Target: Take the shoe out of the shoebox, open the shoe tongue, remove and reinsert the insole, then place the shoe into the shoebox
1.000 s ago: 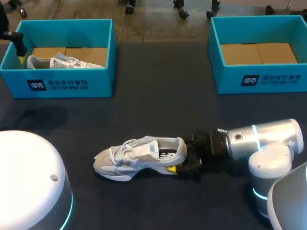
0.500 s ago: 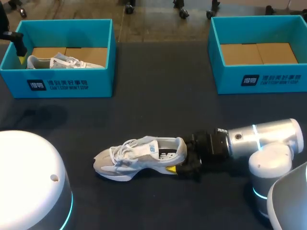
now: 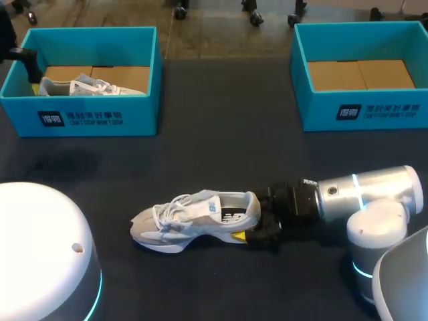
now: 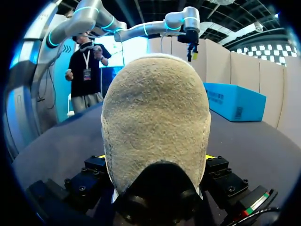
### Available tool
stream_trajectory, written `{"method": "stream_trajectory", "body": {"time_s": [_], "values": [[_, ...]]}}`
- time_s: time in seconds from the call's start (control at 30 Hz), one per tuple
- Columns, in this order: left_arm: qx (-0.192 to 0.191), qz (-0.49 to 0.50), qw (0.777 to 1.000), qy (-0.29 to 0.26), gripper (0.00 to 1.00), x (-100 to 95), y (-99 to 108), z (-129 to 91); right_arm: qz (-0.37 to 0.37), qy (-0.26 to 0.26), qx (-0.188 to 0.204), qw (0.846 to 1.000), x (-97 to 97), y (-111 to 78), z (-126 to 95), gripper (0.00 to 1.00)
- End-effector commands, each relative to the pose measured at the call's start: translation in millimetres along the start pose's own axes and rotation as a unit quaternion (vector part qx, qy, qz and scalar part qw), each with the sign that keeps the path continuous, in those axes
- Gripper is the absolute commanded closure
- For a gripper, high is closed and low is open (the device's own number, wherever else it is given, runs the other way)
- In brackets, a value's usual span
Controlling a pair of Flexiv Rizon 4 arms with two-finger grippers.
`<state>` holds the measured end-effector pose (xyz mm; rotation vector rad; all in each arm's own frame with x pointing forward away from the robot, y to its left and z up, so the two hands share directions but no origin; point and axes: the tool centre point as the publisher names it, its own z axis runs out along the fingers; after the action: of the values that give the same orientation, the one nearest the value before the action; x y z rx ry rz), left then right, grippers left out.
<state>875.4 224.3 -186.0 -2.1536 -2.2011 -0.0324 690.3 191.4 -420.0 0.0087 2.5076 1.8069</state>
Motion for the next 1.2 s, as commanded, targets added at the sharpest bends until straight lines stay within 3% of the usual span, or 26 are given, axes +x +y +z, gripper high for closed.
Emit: {"method": "stream_trajectory", "body": {"time_s": [0.03, 0.4, 0.43, 0.5, 0.57, 0.6, 0.63, 0.67, 0.7, 1.13, 1.2], "values": [[-0.015, -0.322, 0.942, 0.095, 0.0, -28.3, -39.7, 3.9, 0.0, 0.0, 0.002, 1.0, -0.5, 0.6, 0.8, 1.0], [-0.015, -0.322, 0.942, 0.095, 0.0, -28.3, -39.7, 3.9, 0.0, 0.0, 0.002, 1.0, -0.5, 0.6, 0.8, 1.0], [0.024, -0.354, 0.932, 0.078, 0.0, -26.0, -39.8, 0.1, 0.0, 0.0, 0.002, 1.0, -0.5, 0.6, 0.8, 1.0], [0.081, -0.488, 0.867, 0.057, 0.0, -31.1, -44.1, -5.7, 0.0, 0.0, 0.002, 1.0, -0.5, 0.6, 0.8, 1.0], [0.125, -0.617, 0.775, 0.056, 0.0, -41.5, -50.1, -9.6, 0.0, 0.0, 0.002, 1.0, -0.5, 0.6, 0.8, 1.0], [0.132, -0.686, 0.712, 0.063, 0.0, -49.2, -53.4, -11.0, 0.0, 0.0, 0.002, 1.0, -0.5, 0.6, 0.8, 1.0], [0.151, -0.727, 0.666, 0.065, 0.0, -56.8, -55.2, -12.3, 0.0, 0.0, 0.002, 1.0, -0.5, 0.6, 0.8, 1.0], [0.161, -0.752, 0.635, 0.071, 0.0, -64.0, -60.3, -13.9, 0.0, 0.0, 0.002, 1.0, -0.5, 0.6, 0.8, 1.0], [0.151, -0.769, 0.618, 0.064, 0.0, -71.5, -65.8, -15.2, 0.0, 0.0, 0.002, 1.0, -0.5, 0.6, 0.8, 1.0], [0.151, -0.769, 0.618, 0.064, 0.0, -71.5, -65.8, -15.2, 0.0, 0.0, 0.002, 1.0, -0.5, 0.6, 0.8, 1.0], [0.179, -0.786, 0.589, 0.048, 0.0, -80.7, -84.0, -5.0, 0.0, 0.0, 0.002, 1.0, -0.5, 0.6, 0.8, 1.0]]}}
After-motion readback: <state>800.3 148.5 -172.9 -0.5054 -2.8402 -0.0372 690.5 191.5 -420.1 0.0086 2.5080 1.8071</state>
